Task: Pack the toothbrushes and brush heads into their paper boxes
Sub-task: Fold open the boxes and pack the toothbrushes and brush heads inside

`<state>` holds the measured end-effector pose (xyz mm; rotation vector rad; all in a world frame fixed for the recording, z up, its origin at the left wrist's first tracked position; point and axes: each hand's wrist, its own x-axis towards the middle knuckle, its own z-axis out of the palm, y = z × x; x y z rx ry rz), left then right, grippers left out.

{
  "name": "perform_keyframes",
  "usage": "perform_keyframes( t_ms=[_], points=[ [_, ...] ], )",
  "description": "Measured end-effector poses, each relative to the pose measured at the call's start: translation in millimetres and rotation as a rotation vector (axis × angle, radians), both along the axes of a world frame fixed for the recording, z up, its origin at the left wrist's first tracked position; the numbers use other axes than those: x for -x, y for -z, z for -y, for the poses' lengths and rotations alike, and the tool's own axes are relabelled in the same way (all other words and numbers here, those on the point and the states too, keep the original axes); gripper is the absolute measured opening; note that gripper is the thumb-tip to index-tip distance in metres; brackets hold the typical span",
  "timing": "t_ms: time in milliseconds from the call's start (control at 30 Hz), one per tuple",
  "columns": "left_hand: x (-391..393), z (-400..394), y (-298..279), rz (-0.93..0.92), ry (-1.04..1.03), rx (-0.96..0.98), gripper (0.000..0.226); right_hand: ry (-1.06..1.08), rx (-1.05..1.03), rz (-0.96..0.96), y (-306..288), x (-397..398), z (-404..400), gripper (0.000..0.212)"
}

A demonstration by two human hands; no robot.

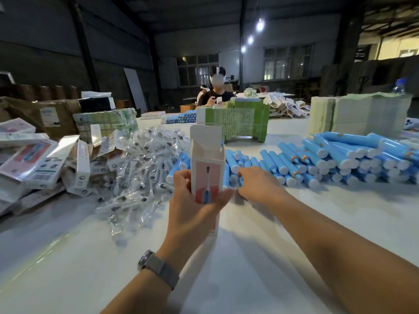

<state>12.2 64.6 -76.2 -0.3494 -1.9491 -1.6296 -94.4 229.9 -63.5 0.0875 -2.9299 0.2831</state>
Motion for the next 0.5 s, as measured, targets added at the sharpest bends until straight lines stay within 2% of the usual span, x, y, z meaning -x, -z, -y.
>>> perform_keyframes(
  t_ms=[167,267,333,400,500],
  points=[
    [0,6,-1,0.001,-0.063,0.001,0.064,0.086,0.262,0.053,-4,5,-20,0.044],
    [2,12,-3,-0.015,-0.089,-0.023,0.068,0.076,0.660,0.045,-22,4,-26,0.050],
    [2,14,-5,-0.012,-0.068,-0.065,0.065,0.005,1.014,0.019,-40,-3,-22,0.054],
    [2,13,-6,-0.016,-0.029,-0.090,0.060,-0.135,1.326,-0.022,-59,-17,-11,0.047],
    [0,11,-7,-0.009,0.015,-0.055,0.044,-0.351,1.522,-0.089,-84,-43,11,0.031]
  ],
)
